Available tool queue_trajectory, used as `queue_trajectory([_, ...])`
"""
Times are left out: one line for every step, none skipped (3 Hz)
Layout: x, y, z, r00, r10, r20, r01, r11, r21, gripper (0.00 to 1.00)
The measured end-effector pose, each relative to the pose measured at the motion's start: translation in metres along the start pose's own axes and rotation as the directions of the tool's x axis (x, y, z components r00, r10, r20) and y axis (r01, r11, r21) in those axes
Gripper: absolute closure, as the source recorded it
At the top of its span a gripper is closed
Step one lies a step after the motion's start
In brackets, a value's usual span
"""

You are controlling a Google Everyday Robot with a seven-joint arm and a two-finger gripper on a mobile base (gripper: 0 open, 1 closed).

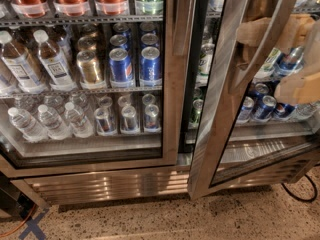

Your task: Open right fridge door

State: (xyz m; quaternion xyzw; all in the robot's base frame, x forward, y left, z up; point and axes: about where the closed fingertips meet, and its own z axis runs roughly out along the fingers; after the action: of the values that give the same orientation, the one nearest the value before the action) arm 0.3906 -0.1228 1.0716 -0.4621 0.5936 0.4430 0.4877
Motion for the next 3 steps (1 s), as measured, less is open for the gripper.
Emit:
queue_trajectory([0.0037, -0.0031, -0.0001, 1.000, 0.004, -0.019, -0.003, 0.9994, 0.033, 0.00])
queue_trajectory([0.0016, -0.0021, 0.0023, 1.000, 0.004, -0.020, -0.003, 0.9994, 0.034, 0.00])
queue_trajectory([0.0014, -0.0016, 0.0033, 1.000, 0.004, -0.024, -0.003, 0.9989, 0.047, 0.00])
